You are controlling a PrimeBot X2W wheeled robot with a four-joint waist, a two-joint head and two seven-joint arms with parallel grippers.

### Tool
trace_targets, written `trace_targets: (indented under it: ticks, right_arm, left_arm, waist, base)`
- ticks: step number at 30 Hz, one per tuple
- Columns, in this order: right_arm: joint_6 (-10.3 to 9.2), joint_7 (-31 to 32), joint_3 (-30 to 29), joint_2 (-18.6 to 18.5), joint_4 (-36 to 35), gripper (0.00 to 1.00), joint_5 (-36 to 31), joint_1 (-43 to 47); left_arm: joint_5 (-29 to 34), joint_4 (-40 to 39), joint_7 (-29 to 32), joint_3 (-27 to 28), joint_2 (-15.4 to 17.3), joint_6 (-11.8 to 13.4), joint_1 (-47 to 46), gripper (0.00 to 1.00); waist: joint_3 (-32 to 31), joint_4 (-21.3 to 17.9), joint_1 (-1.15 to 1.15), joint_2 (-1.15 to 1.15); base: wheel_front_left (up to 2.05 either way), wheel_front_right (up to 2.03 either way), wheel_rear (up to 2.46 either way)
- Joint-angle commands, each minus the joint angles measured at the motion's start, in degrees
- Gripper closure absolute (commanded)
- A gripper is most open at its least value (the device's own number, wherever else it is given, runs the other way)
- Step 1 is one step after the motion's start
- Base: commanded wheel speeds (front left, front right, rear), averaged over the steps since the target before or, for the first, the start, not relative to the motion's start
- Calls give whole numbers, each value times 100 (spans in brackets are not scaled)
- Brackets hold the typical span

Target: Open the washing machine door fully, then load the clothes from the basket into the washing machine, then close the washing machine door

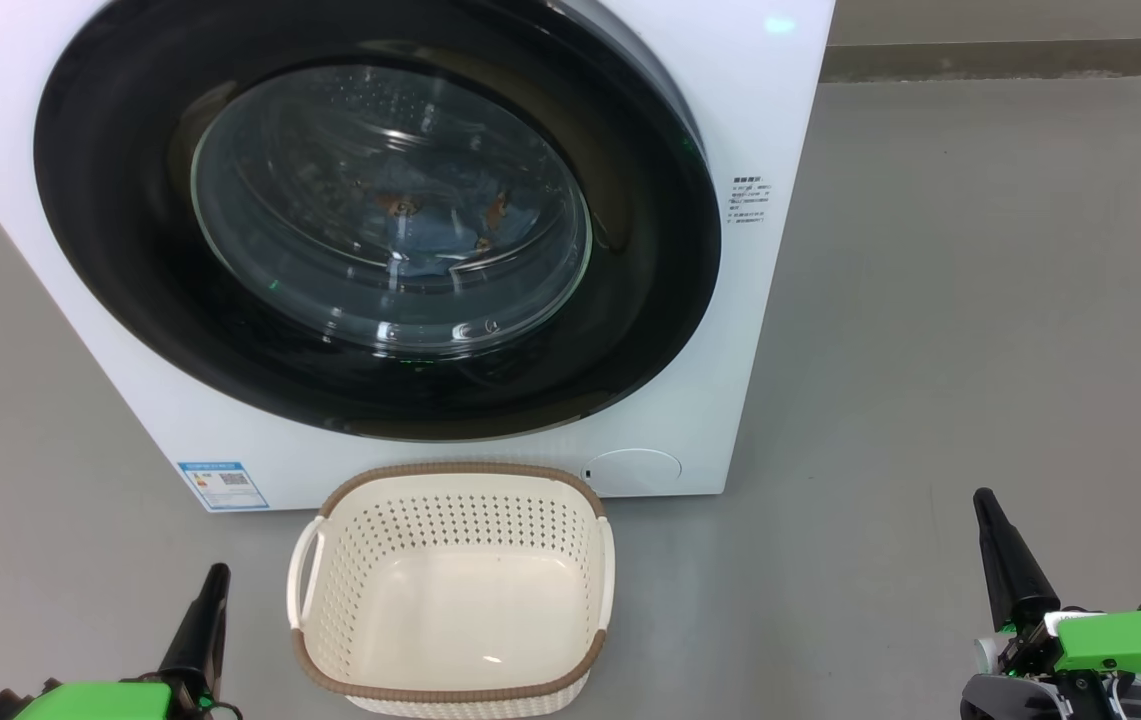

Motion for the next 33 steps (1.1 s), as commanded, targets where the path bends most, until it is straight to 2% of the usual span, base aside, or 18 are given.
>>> trace_targets:
  ticks: [1, 33]
  right_arm:
    - [9, 38, 104, 0, -166, 100, 17, -75]
    - [9, 48, 91, 9, -165, 100, 6, -76]
  left_arm:
    - [-45, -104, 41, 196, 75, -40, -278, 100]
    - [-45, -104, 41, 196, 75, -40, -278, 100]
  waist:
    - [0, 0, 0, 0]
    - [0, 0, 0, 0]
  base:
    - [0, 0, 0]
    - [0, 0, 0]
